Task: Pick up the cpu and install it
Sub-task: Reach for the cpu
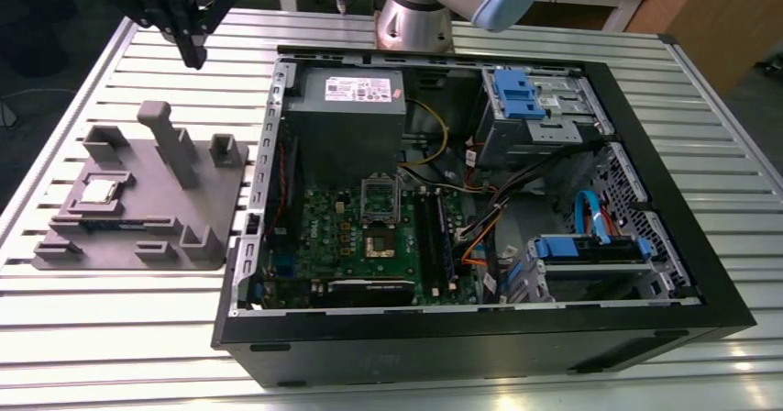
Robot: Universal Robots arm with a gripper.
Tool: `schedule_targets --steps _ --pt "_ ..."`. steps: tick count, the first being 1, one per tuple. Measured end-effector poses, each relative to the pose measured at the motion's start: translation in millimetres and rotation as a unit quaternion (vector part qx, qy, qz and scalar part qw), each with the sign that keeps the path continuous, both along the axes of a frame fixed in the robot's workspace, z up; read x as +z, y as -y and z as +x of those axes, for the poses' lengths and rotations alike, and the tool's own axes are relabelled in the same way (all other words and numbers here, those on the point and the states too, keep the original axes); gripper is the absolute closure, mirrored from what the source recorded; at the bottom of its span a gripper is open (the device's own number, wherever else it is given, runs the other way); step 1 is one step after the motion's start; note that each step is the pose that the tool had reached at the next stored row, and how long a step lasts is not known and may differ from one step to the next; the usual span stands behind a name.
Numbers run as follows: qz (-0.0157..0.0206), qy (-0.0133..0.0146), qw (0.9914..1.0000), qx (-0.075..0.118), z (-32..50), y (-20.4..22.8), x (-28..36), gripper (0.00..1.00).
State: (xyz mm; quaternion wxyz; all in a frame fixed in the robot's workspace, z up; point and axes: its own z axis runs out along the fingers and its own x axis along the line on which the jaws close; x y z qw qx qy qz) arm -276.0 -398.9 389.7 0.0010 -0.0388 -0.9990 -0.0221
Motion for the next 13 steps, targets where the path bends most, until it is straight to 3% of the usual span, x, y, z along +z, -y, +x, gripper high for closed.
schedule_targets --steps 13 --pt "0.0000 0.0000 1.00000 0.000 -7.2 0.0 -0.2 0.90"
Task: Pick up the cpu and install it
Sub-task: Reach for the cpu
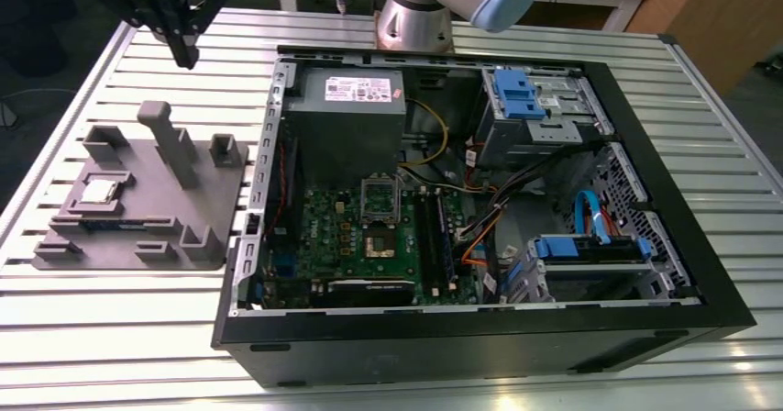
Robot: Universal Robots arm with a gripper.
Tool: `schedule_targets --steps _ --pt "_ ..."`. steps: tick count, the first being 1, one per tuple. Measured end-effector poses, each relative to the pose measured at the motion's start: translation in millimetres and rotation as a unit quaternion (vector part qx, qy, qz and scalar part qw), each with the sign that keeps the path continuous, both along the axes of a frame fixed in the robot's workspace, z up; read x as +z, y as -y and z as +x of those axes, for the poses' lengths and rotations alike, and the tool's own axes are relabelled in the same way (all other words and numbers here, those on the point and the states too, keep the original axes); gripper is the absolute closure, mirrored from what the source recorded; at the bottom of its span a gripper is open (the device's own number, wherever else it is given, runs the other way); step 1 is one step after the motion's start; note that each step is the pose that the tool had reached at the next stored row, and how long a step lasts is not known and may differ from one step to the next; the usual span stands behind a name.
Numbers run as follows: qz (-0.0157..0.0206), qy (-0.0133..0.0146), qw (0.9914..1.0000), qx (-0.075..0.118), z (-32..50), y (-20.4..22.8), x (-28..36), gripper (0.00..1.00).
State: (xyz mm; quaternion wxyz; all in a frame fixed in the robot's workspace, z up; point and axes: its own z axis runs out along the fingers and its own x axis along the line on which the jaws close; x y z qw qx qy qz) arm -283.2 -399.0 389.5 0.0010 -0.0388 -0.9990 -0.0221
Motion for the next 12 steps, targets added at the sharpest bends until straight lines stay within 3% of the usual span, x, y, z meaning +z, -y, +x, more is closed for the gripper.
schedule_targets --steps 12 --pt "0.0000 0.0000 1.00000 0.000 -4.0 0.0 -0.2 0.90"
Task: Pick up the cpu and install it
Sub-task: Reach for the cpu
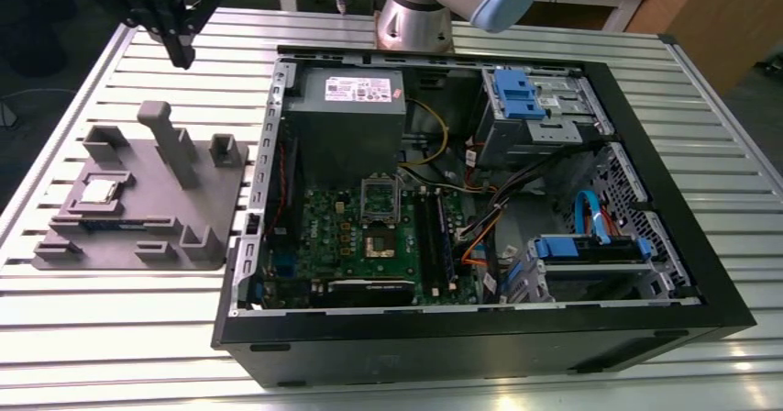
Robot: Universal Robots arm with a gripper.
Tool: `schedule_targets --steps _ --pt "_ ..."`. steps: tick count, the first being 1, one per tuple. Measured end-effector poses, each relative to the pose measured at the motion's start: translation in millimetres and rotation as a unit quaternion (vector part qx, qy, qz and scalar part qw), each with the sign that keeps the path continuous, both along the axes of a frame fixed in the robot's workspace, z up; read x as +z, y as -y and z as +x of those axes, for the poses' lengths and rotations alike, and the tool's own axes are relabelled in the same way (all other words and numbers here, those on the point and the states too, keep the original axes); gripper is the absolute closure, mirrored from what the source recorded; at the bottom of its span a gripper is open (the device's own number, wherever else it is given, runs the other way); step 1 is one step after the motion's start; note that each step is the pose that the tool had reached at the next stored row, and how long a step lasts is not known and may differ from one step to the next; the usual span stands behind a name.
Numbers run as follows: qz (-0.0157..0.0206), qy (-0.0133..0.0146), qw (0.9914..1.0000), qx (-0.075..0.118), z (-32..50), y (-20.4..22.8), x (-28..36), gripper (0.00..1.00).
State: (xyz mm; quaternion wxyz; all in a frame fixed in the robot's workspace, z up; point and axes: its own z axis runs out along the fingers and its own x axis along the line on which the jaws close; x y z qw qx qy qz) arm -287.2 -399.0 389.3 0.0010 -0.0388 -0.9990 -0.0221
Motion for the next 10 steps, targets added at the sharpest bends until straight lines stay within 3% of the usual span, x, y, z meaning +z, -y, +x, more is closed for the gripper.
schedule_targets --steps 10 --pt "0.0000 0.0000 1.00000 0.000 -5.4 0.0 -0.1 0.90"
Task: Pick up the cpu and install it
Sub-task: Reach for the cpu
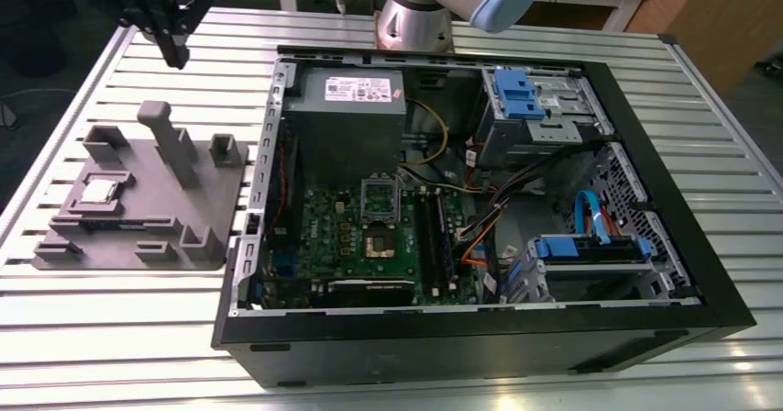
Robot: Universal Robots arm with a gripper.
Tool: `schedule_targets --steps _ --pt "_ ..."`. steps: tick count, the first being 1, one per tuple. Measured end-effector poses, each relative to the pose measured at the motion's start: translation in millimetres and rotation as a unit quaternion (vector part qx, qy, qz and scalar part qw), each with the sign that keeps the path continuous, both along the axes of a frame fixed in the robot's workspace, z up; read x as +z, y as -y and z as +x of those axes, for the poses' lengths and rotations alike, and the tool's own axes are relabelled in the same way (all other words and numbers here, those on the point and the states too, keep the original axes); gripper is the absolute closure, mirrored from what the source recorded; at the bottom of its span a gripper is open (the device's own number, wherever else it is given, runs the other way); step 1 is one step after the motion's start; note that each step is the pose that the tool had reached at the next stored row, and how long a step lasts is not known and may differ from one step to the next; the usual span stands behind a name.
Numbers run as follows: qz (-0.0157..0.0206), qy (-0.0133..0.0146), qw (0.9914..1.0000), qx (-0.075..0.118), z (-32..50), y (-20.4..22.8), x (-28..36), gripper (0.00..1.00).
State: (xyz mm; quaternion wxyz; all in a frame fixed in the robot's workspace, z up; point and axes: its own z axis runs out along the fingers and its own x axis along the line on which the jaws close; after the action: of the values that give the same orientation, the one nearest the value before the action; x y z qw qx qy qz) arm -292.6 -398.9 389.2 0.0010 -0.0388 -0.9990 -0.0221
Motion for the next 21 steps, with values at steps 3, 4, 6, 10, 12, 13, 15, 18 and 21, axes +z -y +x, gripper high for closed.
schedule_targets --steps 3,4,6,10,12,13,15,18,21 --pt "0.0000 0.0000 1.00000 0.000 -0.7 0.0 0.0 0.90" --pt "0.0000 0.0000 1.00000 0.000 -0.9 0.0 0.0 0.90" --pt "0.0000 0.0000 1.00000 0.000 -1.6 0.0 0.0 0.90" --pt "0.0000 0.0000 1.00000 0.000 -3.3 0.0 0.0 0.90" --pt "0.0000 0.0000 1.00000 0.000 -4.3 0.0 0.0 0.90" --pt "0.0000 0.0000 1.00000 0.000 -4.9 0.0 0.0 0.90" --pt "0.0000 0.0000 1.00000 0.000 -6.0 0.0 0.0 0.90" --pt "0.0000 0.0000 1.00000 0.000 -7.9 0.0 -0.1 0.90" --pt "0.0000 0.0000 1.00000 0.000 -9.3 0.0 -0.1 0.90"
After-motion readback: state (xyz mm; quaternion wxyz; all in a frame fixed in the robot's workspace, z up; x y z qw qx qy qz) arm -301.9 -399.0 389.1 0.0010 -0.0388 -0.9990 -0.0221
